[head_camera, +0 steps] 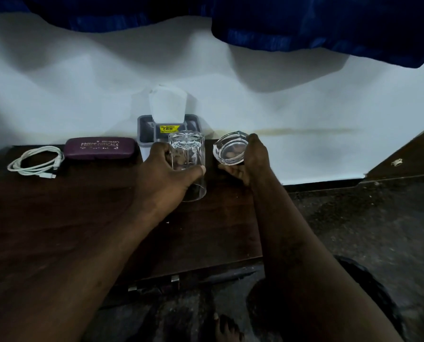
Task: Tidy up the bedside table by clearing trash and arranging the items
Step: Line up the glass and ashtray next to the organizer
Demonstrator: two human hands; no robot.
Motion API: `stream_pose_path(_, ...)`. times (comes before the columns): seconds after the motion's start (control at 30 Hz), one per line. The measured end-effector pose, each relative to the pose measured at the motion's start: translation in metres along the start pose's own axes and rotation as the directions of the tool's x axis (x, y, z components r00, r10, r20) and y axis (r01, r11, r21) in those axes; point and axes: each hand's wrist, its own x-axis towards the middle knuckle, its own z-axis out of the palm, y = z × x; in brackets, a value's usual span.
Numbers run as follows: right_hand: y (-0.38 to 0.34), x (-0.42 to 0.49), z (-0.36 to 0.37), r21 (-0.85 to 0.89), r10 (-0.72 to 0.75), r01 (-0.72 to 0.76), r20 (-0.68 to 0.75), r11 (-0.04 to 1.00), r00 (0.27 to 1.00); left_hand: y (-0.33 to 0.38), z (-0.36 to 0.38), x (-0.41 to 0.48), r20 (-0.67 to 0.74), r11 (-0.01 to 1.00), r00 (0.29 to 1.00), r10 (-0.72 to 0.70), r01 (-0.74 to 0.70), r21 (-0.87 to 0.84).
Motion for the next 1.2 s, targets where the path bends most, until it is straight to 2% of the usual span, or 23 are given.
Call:
stream_pose_path(0.07, 0.0, 0.005, 0.0, -0.12, -0.043, 0.039, -0.031, 0.992, 0.999, 0.0, 0.001, 0.0, -0.009, 1.0, 1.0, -0.01, 0.01, -0.017)
stream_pose_path(0.1, 0.0, 0.006, 0.0, -0.239, -0.077, 0.062, -0.053, 0.969, 0.996, 0.0, 0.002, 0.0, -0.013, 1.0, 1.0, -0.014, 0.013, -0.026)
stream_pose_path(0.17, 0.001, 0.011, -0.002, -0.531, -0.19, 0.104, -0.109, 0.841, 0.976, 0.0, 0.003, 0.0, -0.011, 0.999, 1.0, -0.01, 0.009, -0.034)
stream_pose_path(0.23, 0.001, 0.011, -0.005, -0.694, -0.296, 0.125, -0.133, 0.709, 0.946, 0.0, 0.004, -0.001, -0.006, 1.0, 1.0, 0.003, -0.003, -0.025)
stream_pose_path(0.4, -0.002, 0.01, -0.012, -0.791, -0.352, 0.146, -0.091, 0.593, 0.932, -0.003, 0.008, 0.0, -0.019, 1.0, 1.0, 0.02, -0.02, -0.004)
stream_pose_path(0.6, -0.007, 0.006, -0.014, -0.812, -0.341, 0.169, -0.039, 0.559, 0.939, -0.003, 0.013, -0.003, -0.007, 0.999, 0.999, 0.041, -0.041, -0.02)
stream_pose_path(0.67, -0.012, 0.001, -0.016, -0.875, -0.379, 0.189, 0.008, 0.445, 0.925, -0.001, 0.014, -0.005, -0.004, 0.998, 0.998, 0.055, -0.055, -0.024)
stream_pose_path(0.73, -0.026, -0.008, -0.017, -0.937, -0.48, 0.199, 0.039, 0.287, 0.876, 0.0, 0.016, -0.006, -0.003, 0.997, 0.997, 0.074, -0.074, -0.027)
stream_pose_path(0.8, -0.044, -0.018, -0.016, -0.936, -0.52, 0.269, 0.118, 0.226, 0.846, 0.001, 0.02, -0.006, -0.004, 0.996, 0.996, 0.084, -0.085, -0.025)
stream_pose_path(0.83, -0.053, -0.023, -0.015, -0.9, -0.484, 0.356, 0.202, 0.252, 0.852, 0.002, 0.022, -0.005, -0.012, 0.996, 0.996, 0.089, -0.089, -0.03)
stream_pose_path(0.87, -0.06, -0.031, -0.013, -0.83, -0.41, 0.445, 0.296, 0.337, 0.863, 0.002, 0.025, -0.004, -0.019, 0.995, 0.996, 0.088, -0.089, -0.035)
stream_pose_path(0.9, -0.064, -0.039, -0.012, -0.741, -0.304, 0.484, 0.38, 0.466, 0.874, 0.002, 0.027, -0.004, -0.023, 0.995, 0.996, 0.087, -0.088, -0.042)
stream_pose_path(0.93, -0.065, -0.047, -0.012, -0.66, -0.185, 0.469, 0.454, 0.588, 0.871, 0.003, 0.03, -0.004, -0.025, 0.995, 0.996, 0.086, -0.087, -0.045)
stream_pose_path(0.97, -0.065, -0.054, -0.013, -0.609, -0.088, 0.446, 0.526, 0.656, 0.846, 0.003, 0.032, -0.003, -0.028, 0.995, 0.995, 0.091, -0.092, -0.046)
stream_pose_path(1.03, -0.062, -0.061, -0.014, -0.596, 0.025, 0.455, 0.624, 0.661, 0.781, 0.004, 0.036, -0.003, -0.033, 0.993, 0.994, 0.1, -0.102, -0.057)
stream_pose_path(1.1, -0.057, -0.062, -0.011, -0.601, 0.061, 0.472, 0.656, 0.645, 0.752, 0.004, 0.04, -0.001, -0.028, 0.991, 0.994, 0.103, -0.105, -0.087)
stream_pose_path(1.2, -0.048, -0.057, -0.008, -0.561, -0.094, 0.586, 0.67, 0.585, 0.736, 0.005, 0.043, 0.003, -0.006, 0.986, 0.993, 0.115, -0.115, -0.122)
